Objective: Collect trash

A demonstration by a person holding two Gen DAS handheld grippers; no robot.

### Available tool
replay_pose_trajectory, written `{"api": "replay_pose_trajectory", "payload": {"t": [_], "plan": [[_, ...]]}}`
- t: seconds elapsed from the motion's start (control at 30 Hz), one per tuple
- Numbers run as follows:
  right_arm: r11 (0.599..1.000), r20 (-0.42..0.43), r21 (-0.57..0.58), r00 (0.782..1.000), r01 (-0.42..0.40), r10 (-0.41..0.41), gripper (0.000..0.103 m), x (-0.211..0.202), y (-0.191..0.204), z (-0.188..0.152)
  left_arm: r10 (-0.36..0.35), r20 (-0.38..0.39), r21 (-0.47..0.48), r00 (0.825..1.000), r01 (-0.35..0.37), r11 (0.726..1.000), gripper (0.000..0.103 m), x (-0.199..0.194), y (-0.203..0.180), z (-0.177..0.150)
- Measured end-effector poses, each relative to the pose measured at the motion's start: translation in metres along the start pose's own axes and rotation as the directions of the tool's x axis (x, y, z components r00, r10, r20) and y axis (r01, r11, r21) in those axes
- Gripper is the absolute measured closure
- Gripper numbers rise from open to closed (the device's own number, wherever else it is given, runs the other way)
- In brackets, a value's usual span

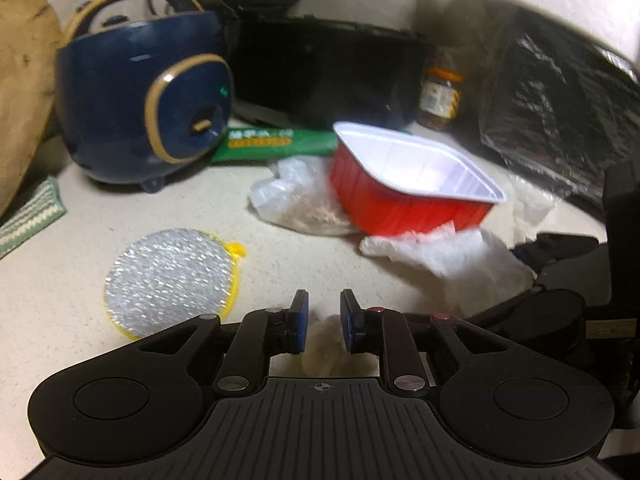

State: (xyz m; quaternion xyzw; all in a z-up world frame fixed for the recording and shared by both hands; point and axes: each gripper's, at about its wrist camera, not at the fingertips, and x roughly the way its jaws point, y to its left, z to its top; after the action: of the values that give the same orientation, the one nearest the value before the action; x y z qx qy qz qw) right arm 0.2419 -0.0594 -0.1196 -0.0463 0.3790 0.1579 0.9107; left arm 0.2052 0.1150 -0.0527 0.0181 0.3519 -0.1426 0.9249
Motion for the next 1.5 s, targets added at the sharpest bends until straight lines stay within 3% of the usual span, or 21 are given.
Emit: {"api": "replay_pose_trajectory", "payload": {"t": [0.13,0.23,0.4,0.57,0.73,0.9,1.0,1.07,1.13,1.2,1.33,1.43,1.5], "plan": [[0.999,-0.004,0.037,1.0,0.028,-0.028,0.003,-0.008,-0.003,-0.003,0.031,0.036,-0.074,0.999,-0.028,0.997,0.082,-0.007,0.014,0.002],[0.997,0.046,0.04,0.996,0.071,-0.073,0.005,-0.026,-0.004,-0.007,0.036,0.036,-0.082,0.999,-0.033,0.996,0.081,-0.01,0.018,0.005],[0.996,0.097,0.061,0.992,0.071,-0.076,0.005,-0.052,-0.008,-0.012,0.01,0.016,0.006,1.0,-0.01,1.0,0.081,-0.009,-0.001,0.003],[0.995,0.098,0.072,0.992,0.068,-0.075,0.005,-0.061,-0.008,-0.016,0.03,-0.038,0.086,0.999,-0.026,0.996,0.079,0.006,-0.025,-0.004],[0.993,0.107,0.08,0.99,0.085,-0.093,0.005,-0.066,-0.01,-0.019,0.041,-0.038,0.126,0.998,-0.036,0.991,0.076,0.008,-0.033,-0.006],[0.991,0.112,0.091,0.987,0.102,-0.112,0.005,-0.071,-0.015,-0.023,0.031,0.025,0.149,0.999,-0.034,0.988,0.076,-0.006,-0.032,-0.012],[0.989,0.106,0.107,0.988,0.103,-0.115,0.005,-0.071,-0.018,-0.026,0.042,0.086,0.212,0.995,-0.06,0.975,0.076,-0.013,-0.037,-0.022],[0.988,0.1,0.117,0.988,0.102,-0.114,0.005,-0.07,-0.02,-0.027,0.057,0.075,0.262,0.996,-0.075,0.962,0.076,-0.01,-0.043,-0.031],[0.988,0.097,0.122,0.989,0.099,-0.111,0.005,-0.069,-0.021,-0.028,0.069,0.091,0.304,0.994,-0.093,0.948,0.065,-0.007,-0.048,-0.039],[0.988,0.097,0.123,0.99,0.094,-0.107,0.005,-0.07,-0.021,-0.029,0.078,0.097,0.333,0.992,-0.106,0.937,0.062,-0.004,-0.053,-0.041],[0.989,0.097,0.12,0.99,0.086,-0.098,0.005,-0.07,-0.019,-0.029,0.069,0.064,0.338,0.996,-0.087,0.937,0.039,0.001,-0.054,-0.041],[0.989,0.1,0.119,0.99,0.084,-0.096,0.005,-0.071,-0.018,-0.03,0.041,0.058,0.286,0.997,-0.056,0.956,0.041,-0.001,-0.046,-0.039],[0.989,0.109,0.121,0.989,0.084,-0.097,0.005,-0.073,-0.019,-0.031,0.067,0.061,0.24,0.996,-0.08,0.968,0.038,-0.001,-0.04,-0.036]]}}
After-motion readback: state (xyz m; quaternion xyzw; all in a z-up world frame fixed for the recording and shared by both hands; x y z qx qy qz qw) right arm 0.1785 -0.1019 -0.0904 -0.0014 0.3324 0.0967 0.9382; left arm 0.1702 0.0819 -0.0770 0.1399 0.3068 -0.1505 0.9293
